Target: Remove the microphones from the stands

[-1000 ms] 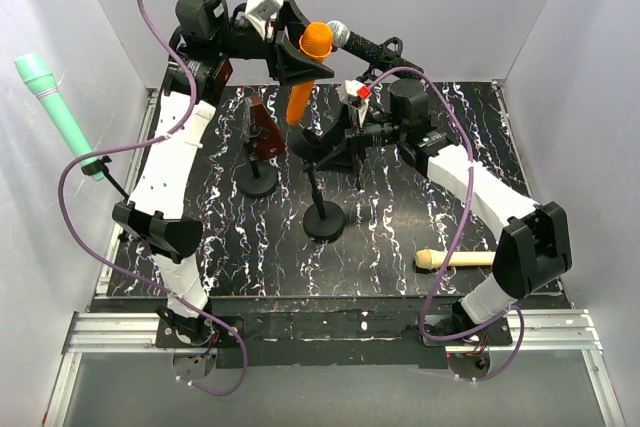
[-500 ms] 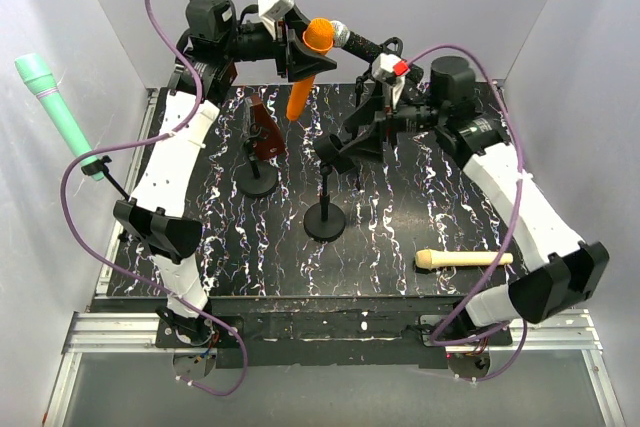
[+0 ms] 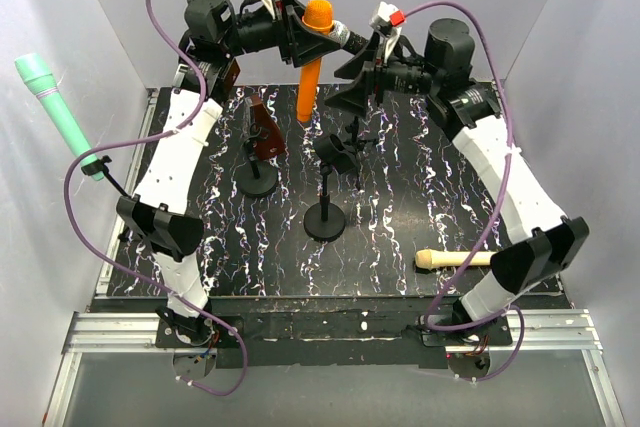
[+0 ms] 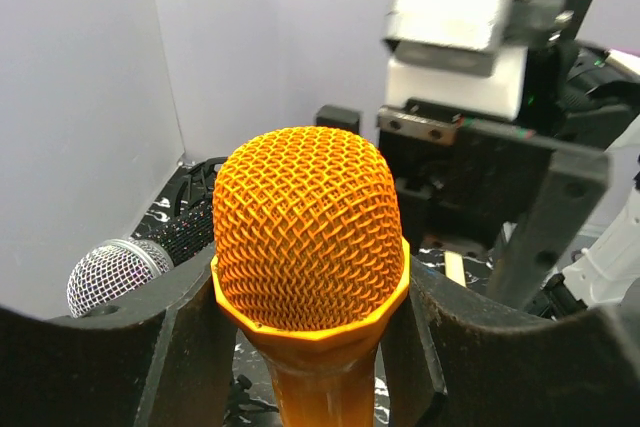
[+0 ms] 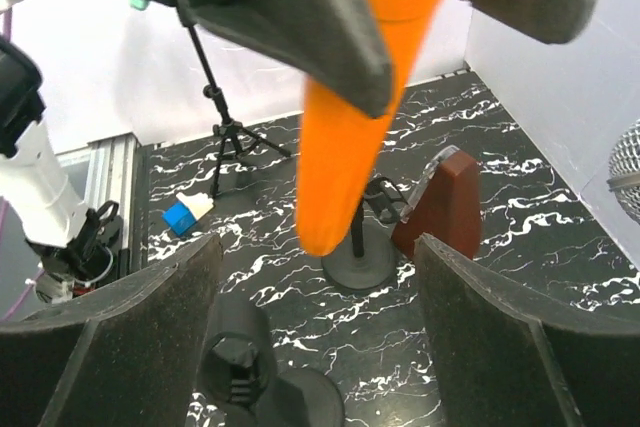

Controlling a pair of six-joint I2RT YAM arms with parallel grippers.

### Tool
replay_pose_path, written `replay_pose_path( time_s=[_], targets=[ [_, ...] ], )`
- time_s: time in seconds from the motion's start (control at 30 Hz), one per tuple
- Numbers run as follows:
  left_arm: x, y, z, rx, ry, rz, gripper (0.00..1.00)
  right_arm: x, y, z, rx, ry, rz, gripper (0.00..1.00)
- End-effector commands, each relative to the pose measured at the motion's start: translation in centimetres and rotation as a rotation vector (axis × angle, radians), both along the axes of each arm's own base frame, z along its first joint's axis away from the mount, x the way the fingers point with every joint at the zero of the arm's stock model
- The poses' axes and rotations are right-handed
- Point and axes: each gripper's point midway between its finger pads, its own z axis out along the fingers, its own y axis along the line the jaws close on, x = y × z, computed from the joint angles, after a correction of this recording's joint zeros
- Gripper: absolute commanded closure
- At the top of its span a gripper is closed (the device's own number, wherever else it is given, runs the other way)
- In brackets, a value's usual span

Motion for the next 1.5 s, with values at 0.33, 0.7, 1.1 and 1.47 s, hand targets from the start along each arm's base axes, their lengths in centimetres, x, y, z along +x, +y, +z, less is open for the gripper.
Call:
replay_pose_path(
  time_s=[0.33, 0.7, 1.1, 1.47],
  targets=[
    [-0.7, -1.6, 1.1, -0.067, 0.075, -0.008, 1.0, 1.1, 3.9, 5.0, 0.166, -0.004, -0.027, 0.16],
    [-2.5, -3.0, 1.7, -0.052, 0.05, -0.009, 0.75, 1.7, 3.7, 4.6, 0.154, -0.03, -0.081, 0.92],
    [-3.7, -1.9, 4.8, -0.057, -0.122, 0.015, 0.16, 2.2, -9.1, 2.1, 0.017, -0.117, -0.39, 0.99],
    [-2.7, -1.6, -2.9, 0.078, -0.05, 0.041, 0.14, -6.3, -20.5, -15.7, -0.72, -0.174, -0.346, 0.99]
  ],
)
